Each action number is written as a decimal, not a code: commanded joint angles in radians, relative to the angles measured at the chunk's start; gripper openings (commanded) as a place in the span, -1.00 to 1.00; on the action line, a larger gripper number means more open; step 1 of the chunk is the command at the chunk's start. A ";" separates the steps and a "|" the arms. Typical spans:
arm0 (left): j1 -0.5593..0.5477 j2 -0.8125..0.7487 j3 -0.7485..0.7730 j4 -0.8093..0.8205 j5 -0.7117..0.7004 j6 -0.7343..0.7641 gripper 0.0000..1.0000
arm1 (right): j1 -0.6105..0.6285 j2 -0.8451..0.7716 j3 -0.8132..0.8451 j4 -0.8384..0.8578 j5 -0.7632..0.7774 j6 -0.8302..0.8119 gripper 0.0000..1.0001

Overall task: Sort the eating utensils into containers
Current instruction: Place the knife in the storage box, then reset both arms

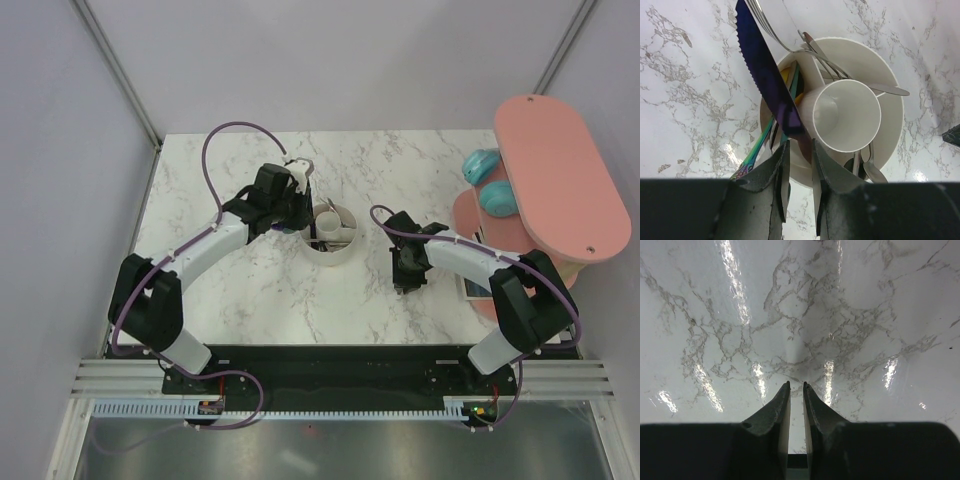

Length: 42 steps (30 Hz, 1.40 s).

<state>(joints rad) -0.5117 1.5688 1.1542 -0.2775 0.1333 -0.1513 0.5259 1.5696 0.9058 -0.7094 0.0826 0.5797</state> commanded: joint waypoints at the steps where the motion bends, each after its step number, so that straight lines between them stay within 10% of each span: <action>1: 0.006 -0.043 -0.002 0.034 0.006 0.044 -0.41 | -0.006 0.004 0.022 0.022 -0.007 0.005 -0.54; 29: 0.021 -0.122 0.298 -0.112 -0.109 -0.091 -0.14 | -0.017 0.010 0.033 0.051 -0.030 -0.021 -0.29; 42: 0.110 -0.297 0.052 -0.193 -0.210 -0.229 -0.04 | -0.030 -0.023 0.048 0.077 -0.030 -0.034 0.00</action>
<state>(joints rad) -0.4110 1.3319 1.2610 -0.4263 -0.0387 -0.3187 0.5011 1.5909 0.9127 -0.6651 0.0525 0.5526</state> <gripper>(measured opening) 0.478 0.493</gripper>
